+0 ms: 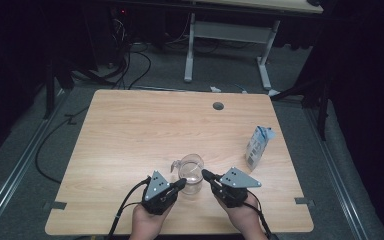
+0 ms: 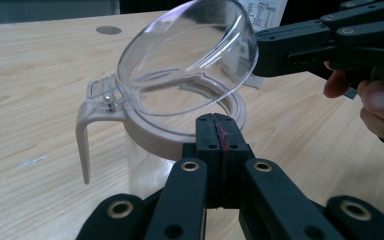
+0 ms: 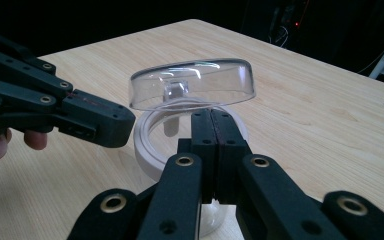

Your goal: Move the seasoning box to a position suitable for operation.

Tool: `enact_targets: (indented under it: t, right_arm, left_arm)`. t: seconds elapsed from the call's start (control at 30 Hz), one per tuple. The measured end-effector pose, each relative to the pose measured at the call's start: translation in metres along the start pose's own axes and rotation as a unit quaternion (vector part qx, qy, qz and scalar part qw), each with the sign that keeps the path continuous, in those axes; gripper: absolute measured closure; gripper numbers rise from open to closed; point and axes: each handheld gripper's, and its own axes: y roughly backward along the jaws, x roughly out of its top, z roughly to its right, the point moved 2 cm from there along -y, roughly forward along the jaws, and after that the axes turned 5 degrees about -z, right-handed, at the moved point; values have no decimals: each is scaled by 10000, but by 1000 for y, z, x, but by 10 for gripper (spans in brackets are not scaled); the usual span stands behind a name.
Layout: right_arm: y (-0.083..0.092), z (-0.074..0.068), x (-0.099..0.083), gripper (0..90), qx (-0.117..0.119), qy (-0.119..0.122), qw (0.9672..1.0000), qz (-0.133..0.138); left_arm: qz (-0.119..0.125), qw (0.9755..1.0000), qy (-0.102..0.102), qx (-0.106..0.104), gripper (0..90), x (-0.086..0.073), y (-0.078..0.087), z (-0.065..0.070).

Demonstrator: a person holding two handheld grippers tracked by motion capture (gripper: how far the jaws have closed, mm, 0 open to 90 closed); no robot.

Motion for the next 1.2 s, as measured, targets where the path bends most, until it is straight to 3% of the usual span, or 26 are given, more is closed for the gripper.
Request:
enact_targets:
  t: [0.43, 0.67, 1.2]
  right_arm:
    - [-13, 0, -9, 895, 8, -14, 9997, -232]
    - [-13, 0, -10, 900, 22, -28, 9998, -202]
    - [-13, 0, -11, 900, 23, 15, 9999, -171]
  left_arm:
    - [76, 10000, 20, 20, 900, 5, 0, 0]
    - [190, 9998, 74, 60, 900, 9, 3, -4]
    - [391, 9983, 247, 341, 900, 13, 12, -23]
